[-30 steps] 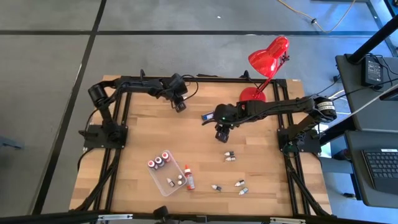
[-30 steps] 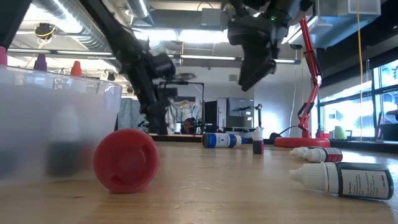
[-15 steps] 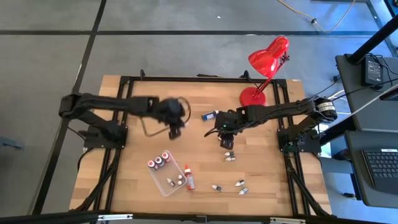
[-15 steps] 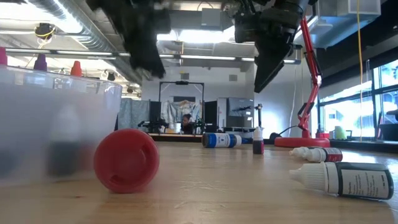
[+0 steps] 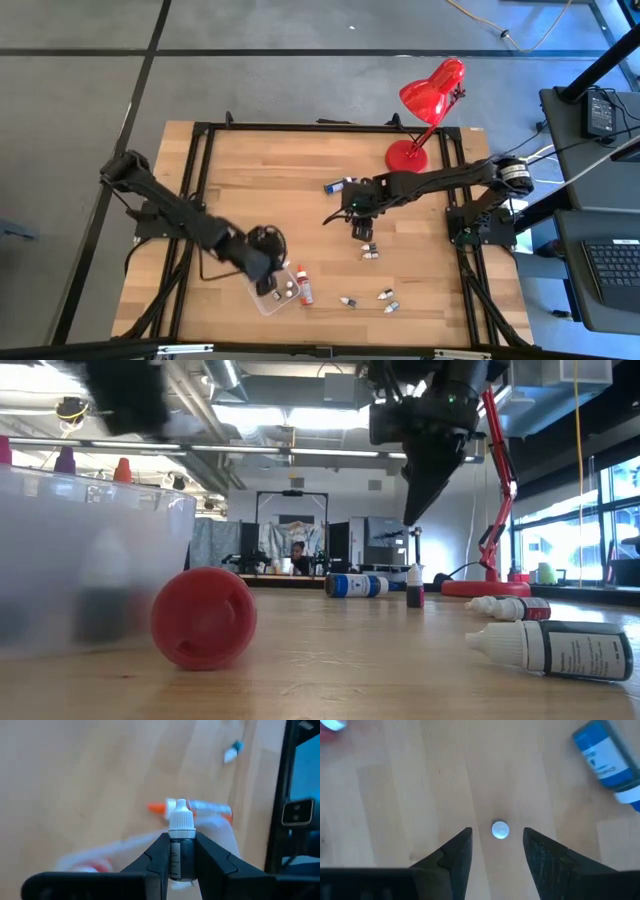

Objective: Pick & Place food coloring
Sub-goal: Put the green food coloring bottle into the transparent bin, then put the pink food coloring bottle into the transparent bin, then put the green food coloring bottle into the transparent bin

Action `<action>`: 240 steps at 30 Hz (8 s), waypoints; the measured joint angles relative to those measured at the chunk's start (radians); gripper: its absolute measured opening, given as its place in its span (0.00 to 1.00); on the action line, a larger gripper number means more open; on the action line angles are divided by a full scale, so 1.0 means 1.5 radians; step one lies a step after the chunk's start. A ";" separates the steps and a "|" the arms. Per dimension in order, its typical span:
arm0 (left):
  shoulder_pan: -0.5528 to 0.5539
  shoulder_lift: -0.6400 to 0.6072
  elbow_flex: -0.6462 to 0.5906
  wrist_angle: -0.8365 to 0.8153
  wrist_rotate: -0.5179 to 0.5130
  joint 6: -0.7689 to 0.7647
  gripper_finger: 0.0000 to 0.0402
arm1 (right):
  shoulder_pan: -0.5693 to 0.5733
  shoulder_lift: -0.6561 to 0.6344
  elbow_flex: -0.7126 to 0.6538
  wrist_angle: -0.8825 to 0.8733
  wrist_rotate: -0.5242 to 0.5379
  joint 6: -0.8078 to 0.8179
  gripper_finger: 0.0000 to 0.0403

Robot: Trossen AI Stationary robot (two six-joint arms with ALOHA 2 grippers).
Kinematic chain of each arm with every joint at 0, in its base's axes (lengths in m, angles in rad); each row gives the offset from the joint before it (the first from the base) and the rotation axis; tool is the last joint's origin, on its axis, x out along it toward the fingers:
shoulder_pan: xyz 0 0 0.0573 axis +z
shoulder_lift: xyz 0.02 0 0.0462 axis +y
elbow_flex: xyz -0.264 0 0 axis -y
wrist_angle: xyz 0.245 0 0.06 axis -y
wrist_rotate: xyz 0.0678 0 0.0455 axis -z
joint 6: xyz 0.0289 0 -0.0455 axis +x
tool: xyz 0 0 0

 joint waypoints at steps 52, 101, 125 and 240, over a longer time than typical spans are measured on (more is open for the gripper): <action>-0.083 0.203 0.091 -0.026 0.073 -0.115 0.23 | -0.002 0.090 -0.002 0.023 0.040 0.001 0.44; 0.129 0.147 0.090 0.115 -0.084 0.093 0.45 | 0.102 0.018 0.288 -0.056 -0.001 -0.099 0.18; 0.231 0.145 0.088 0.373 0.008 0.417 0.33 | 0.105 0.017 0.289 -0.141 0.049 -0.006 0.18; -0.052 0.280 0.202 -0.166 0.151 -0.270 0.31 | 0.135 -0.014 -0.158 0.067 0.009 -0.113 0.55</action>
